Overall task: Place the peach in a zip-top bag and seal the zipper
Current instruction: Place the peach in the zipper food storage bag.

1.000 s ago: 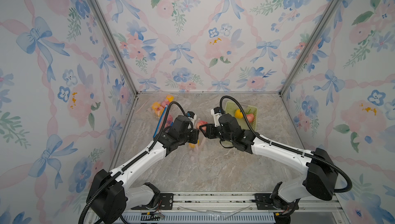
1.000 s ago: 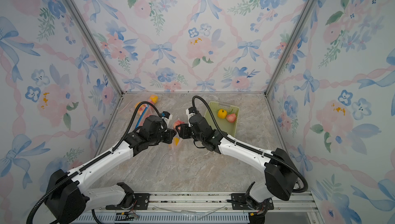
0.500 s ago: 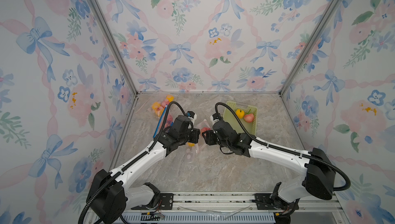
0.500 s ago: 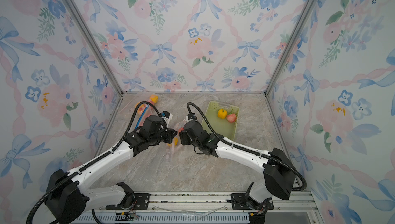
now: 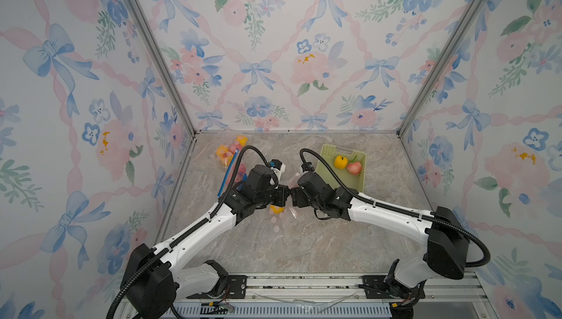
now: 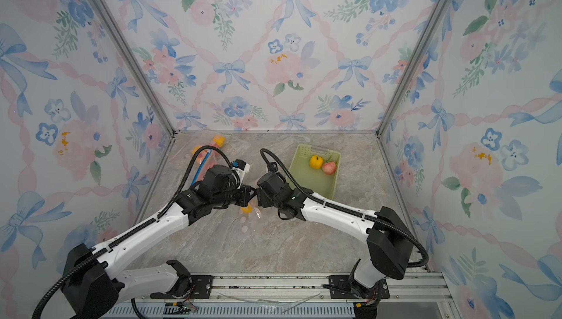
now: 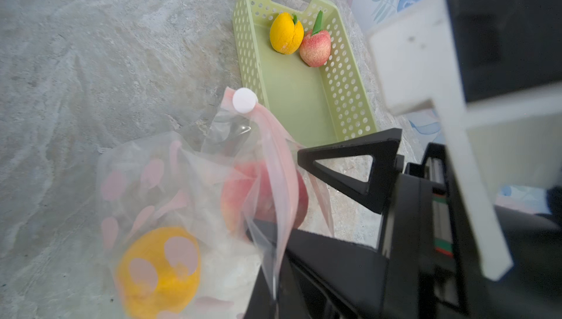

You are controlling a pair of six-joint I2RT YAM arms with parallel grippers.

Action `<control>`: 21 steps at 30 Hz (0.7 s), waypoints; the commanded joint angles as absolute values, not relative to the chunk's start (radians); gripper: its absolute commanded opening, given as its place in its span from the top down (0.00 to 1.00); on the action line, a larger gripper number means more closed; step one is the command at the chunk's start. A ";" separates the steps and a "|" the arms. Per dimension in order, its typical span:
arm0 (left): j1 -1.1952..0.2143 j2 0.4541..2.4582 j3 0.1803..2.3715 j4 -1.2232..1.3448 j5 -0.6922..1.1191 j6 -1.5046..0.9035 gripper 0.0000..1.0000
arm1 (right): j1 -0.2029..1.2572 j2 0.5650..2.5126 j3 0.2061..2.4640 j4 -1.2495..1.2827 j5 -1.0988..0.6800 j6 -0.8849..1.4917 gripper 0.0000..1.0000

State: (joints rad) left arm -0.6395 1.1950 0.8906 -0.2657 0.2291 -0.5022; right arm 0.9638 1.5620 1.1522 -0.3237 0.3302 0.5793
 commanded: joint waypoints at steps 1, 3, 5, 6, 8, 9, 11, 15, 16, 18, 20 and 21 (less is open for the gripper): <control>-0.646 1.210 0.902 -0.209 0.267 -0.511 1.00 | 0.982 1.510 1.186 -0.367 0.318 0.544 0.18; -0.646 1.222 0.898 -0.207 0.262 -0.512 1.00 | 0.982 1.486 1.190 -0.375 0.315 0.540 0.15; -0.646 1.229 0.896 -0.206 0.252 -0.509 1.00 | 0.981 1.464 1.197 -0.391 0.316 0.537 0.14; -0.646 1.230 0.894 -0.206 0.245 -0.510 1.00 | 0.979 1.453 1.203 -0.405 0.317 0.537 0.13; -0.644 1.232 0.887 -0.207 0.227 -0.509 1.00 | 0.969 1.427 1.217 -0.438 0.323 0.536 0.13; -0.644 1.231 0.885 -0.207 0.221 -0.508 1.00 | 0.960 1.414 1.222 -0.453 0.325 0.537 0.13; -0.642 1.231 0.878 -0.206 0.209 -0.507 1.00 | 0.932 1.378 1.232 -0.487 0.324 0.542 0.13; -0.641 1.230 0.869 -0.206 0.196 -0.500 1.00 | 0.842 1.334 1.256 -0.568 0.316 0.559 0.17; -0.642 1.230 0.867 -0.206 0.192 -0.498 1.00 | 0.814 1.330 1.262 -0.588 0.306 0.563 0.19; -0.641 1.231 0.863 -0.206 0.178 -0.493 1.00 | 0.740 1.336 1.278 -0.629 0.272 0.570 0.21; -0.641 1.233 0.857 -0.206 0.157 -0.488 1.00 | 0.675 1.358 1.292 -0.655 0.251 0.561 0.21; -0.641 1.237 0.854 -0.206 0.142 -0.483 1.00 | 0.643 1.376 1.300 -0.671 0.254 0.552 0.21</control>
